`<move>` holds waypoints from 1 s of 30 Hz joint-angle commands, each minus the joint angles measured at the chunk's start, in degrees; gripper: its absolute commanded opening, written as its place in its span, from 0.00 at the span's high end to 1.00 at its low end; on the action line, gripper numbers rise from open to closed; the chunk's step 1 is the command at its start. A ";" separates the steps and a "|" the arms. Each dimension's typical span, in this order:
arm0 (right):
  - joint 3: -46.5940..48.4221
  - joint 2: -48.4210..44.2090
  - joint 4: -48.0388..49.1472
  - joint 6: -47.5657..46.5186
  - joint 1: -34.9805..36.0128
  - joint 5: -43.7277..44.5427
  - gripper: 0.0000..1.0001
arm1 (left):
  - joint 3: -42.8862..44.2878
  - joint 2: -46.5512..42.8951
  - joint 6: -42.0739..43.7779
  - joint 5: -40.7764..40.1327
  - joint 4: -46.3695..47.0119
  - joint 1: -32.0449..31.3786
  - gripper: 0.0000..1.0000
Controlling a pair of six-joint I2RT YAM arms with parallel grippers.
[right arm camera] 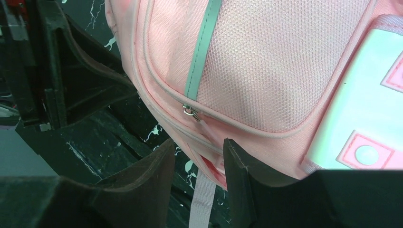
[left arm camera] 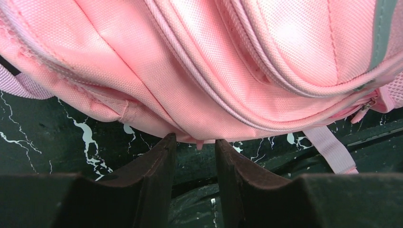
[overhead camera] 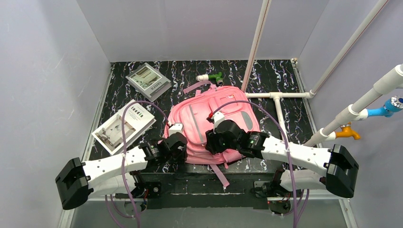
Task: Pack the student bag
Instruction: Unzip the student bag at the center of the board.
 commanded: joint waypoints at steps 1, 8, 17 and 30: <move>0.51 -1.03 3.28 -1.65 0.15 -0.33 0.50 | -0.24 1.86 0.46 -2.33 2.38 -0.30 0.66; 0.88 -1.31 3.63 -1.98 0.15 -0.37 0.51 | 0.06 5.13 1.53 -2.21 4.29 -0.30 0.71; 0.46 -0.98 3.52 -3.81 0.15 -1.11 0.49 | 1.57 5.71 2.85 -3.84 2.38 -0.30 1.00; -6.85 1.90 28.73 -33.13 9.39 4.75 0.30 | 4.08 -4.78 0.38 1.25 -6.71 -0.30 1.00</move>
